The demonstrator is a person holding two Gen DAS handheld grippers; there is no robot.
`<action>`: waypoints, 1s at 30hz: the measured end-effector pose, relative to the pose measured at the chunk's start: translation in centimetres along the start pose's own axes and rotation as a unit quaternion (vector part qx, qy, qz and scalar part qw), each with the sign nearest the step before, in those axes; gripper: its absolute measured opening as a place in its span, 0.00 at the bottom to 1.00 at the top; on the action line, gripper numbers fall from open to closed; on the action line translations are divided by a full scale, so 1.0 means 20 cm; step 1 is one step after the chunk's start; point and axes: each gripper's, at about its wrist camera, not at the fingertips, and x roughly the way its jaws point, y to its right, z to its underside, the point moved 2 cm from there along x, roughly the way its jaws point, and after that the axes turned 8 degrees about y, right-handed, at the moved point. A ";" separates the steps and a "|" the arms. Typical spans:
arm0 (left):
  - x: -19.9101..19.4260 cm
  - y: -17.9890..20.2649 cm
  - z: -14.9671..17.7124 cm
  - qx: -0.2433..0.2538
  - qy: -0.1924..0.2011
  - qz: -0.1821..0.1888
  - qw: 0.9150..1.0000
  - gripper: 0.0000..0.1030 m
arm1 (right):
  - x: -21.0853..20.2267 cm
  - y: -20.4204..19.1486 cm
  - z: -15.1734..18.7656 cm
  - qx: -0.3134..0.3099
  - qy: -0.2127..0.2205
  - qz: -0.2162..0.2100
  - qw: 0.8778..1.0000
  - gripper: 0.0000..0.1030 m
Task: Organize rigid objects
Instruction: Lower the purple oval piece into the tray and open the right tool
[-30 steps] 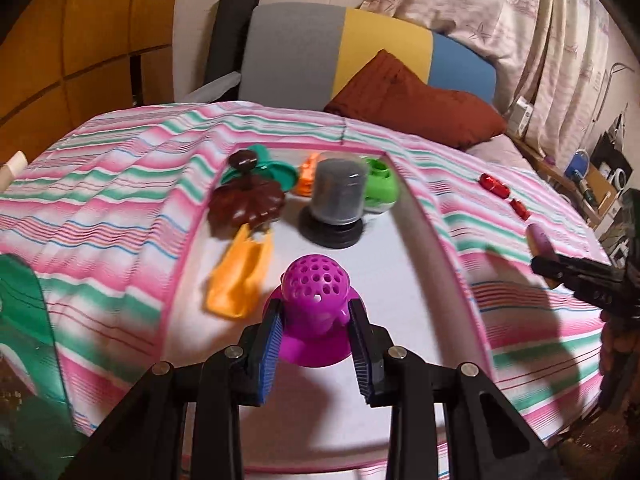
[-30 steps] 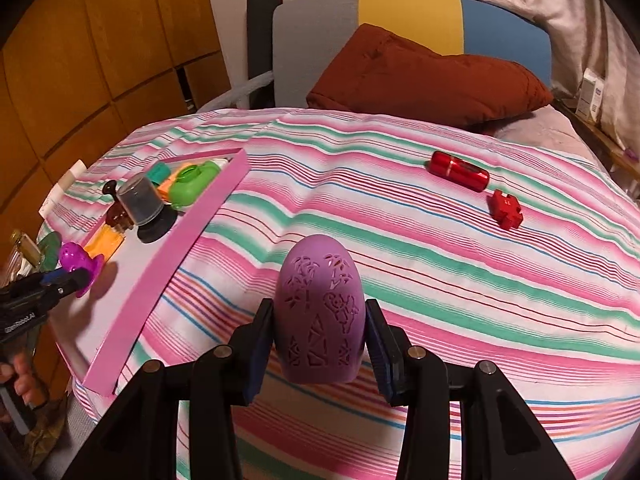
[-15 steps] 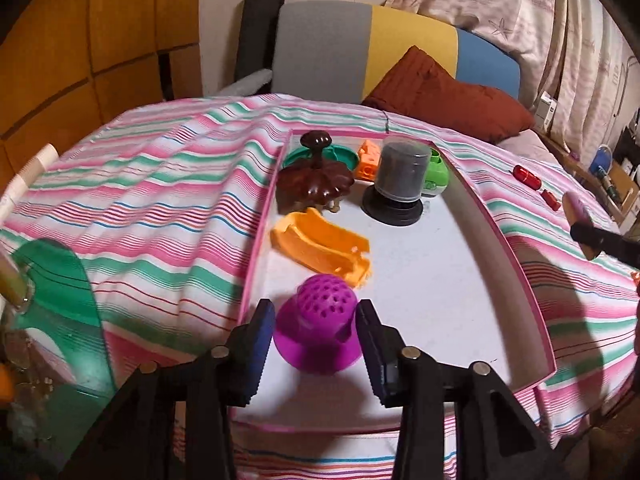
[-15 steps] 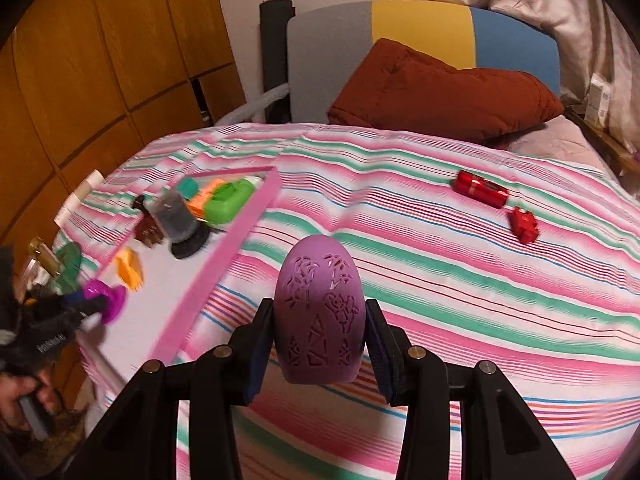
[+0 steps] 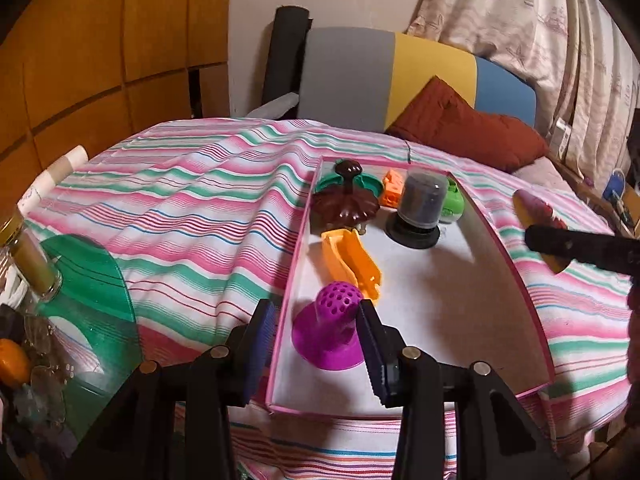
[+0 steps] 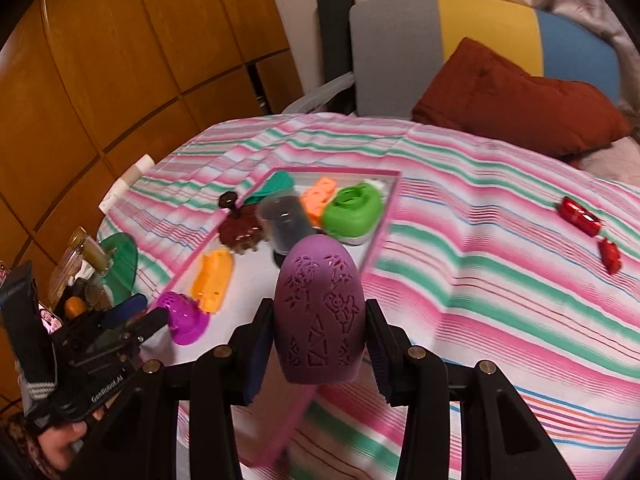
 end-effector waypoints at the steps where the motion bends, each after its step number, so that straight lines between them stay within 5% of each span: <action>1: -0.01 0.00 0.00 -0.002 0.003 -0.001 1.000 0.41 | 0.02 -0.01 0.00 -0.001 -0.003 -0.002 1.000 0.43; 16: -0.11 0.05 -0.04 -0.013 0.028 0.038 0.999 0.41 | 0.31 -0.03 -0.05 -0.002 -0.036 0.061 0.998 0.43; 30: -0.13 0.08 -0.03 -0.014 0.027 0.047 0.998 0.41 | 0.33 -0.06 -0.11 -0.052 -0.017 0.109 0.993 0.48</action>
